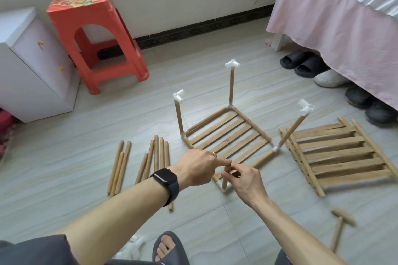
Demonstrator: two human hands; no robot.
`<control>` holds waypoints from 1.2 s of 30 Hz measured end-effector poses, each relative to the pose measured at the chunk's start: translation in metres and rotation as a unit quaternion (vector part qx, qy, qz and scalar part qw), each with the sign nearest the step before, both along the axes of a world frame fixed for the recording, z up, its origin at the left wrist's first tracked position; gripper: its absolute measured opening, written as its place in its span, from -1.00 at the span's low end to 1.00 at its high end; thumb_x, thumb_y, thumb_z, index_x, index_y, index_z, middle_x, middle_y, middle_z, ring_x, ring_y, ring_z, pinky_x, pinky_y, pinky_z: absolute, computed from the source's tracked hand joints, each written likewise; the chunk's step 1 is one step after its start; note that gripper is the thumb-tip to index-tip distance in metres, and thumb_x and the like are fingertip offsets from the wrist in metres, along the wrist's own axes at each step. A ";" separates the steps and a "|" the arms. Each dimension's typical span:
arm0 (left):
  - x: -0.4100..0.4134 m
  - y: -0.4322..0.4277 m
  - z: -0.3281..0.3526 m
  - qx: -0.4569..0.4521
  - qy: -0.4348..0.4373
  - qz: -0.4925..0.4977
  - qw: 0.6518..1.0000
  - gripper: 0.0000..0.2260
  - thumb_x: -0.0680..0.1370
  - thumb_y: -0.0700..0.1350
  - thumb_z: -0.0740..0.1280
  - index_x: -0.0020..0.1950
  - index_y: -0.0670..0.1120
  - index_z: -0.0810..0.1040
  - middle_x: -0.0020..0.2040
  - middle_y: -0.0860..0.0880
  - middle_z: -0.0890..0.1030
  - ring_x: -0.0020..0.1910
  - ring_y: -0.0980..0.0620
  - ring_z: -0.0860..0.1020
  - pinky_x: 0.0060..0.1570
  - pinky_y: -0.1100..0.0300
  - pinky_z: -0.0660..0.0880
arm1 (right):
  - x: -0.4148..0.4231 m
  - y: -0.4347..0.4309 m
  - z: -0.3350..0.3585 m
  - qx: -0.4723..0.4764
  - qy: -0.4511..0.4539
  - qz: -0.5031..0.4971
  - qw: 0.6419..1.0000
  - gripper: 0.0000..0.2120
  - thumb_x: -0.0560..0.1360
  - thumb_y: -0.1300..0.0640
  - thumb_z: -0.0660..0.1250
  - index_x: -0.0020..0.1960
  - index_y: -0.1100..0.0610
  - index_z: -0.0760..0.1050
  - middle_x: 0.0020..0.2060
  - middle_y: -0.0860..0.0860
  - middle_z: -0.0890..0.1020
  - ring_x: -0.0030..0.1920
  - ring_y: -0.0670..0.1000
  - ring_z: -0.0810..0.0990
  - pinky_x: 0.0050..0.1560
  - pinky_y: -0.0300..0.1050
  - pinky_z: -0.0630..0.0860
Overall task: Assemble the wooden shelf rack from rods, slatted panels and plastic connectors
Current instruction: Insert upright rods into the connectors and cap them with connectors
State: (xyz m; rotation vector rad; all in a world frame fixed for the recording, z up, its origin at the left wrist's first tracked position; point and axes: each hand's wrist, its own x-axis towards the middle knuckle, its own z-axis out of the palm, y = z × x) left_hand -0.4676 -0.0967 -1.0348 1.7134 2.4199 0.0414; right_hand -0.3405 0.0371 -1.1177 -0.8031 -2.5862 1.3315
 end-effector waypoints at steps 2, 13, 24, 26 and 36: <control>-0.012 -0.009 0.004 0.003 -0.010 0.016 1.000 -0.61 0.66 -0.14 0.19 0.44 0.19 0.46 0.08 0.01 0.67 -0.12 0.01 0.62 -0.28 0.15 0.59 | 0.006 -0.008 -0.010 0.015 -0.022 -0.020 0.999 -0.80 0.52 -0.15 0.43 0.03 -0.06 0.60 -0.13 -0.17 0.64 -0.14 -0.18 0.60 -0.05 -0.18 0.49; -0.041 -0.190 -0.098 -0.179 -0.205 0.352 0.896 -0.70 0.62 -0.03 0.23 0.34 0.10 0.54 0.21 0.04 0.66 0.11 0.02 0.61 0.12 0.07 0.57 | -0.017 -0.096 -0.094 0.015 -0.233 0.146 0.961 -0.72 0.57 -0.02 0.25 0.24 -0.01 0.55 0.13 -0.10 0.63 0.19 -0.03 0.56 0.16 -0.15 0.44; 0.004 -0.238 -0.200 -0.340 -0.117 0.276 0.891 -0.74 0.63 -0.09 0.25 0.32 -0.03 0.47 0.26 -0.11 0.52 0.22 -0.18 0.53 0.02 0.01 0.46 | -0.041 -0.132 -0.151 0.172 -0.450 0.370 0.795 -0.18 0.58 0.19 0.11 0.62 -0.18 -0.31 0.58 -0.04 -0.42 0.60 0.18 -0.35 0.51 0.39 0.05; 0.003 -0.237 -0.204 -0.360 -0.097 0.244 0.895 -0.79 0.63 -0.14 0.24 0.27 -0.05 0.47 0.23 -0.12 0.55 0.21 -0.20 0.54 0.02 0.00 0.45 | -0.040 -0.133 -0.153 0.174 -0.444 0.370 0.797 -0.18 0.59 0.16 0.12 0.62 -0.17 -0.33 0.58 -0.04 -0.43 0.60 0.19 -0.36 0.51 0.38 0.06; -0.016 -0.231 -0.194 -0.306 -0.208 0.346 0.862 -0.69 0.56 -0.20 0.23 0.23 0.06 0.57 0.22 -0.02 0.61 0.18 -0.07 0.59 0.09 0.06 0.53 | -0.050 -0.123 -0.142 0.127 -0.476 0.376 0.785 -0.27 0.61 0.01 0.14 0.65 -0.13 -0.18 0.62 -0.05 -0.31 0.63 0.14 -0.20 0.56 0.26 0.08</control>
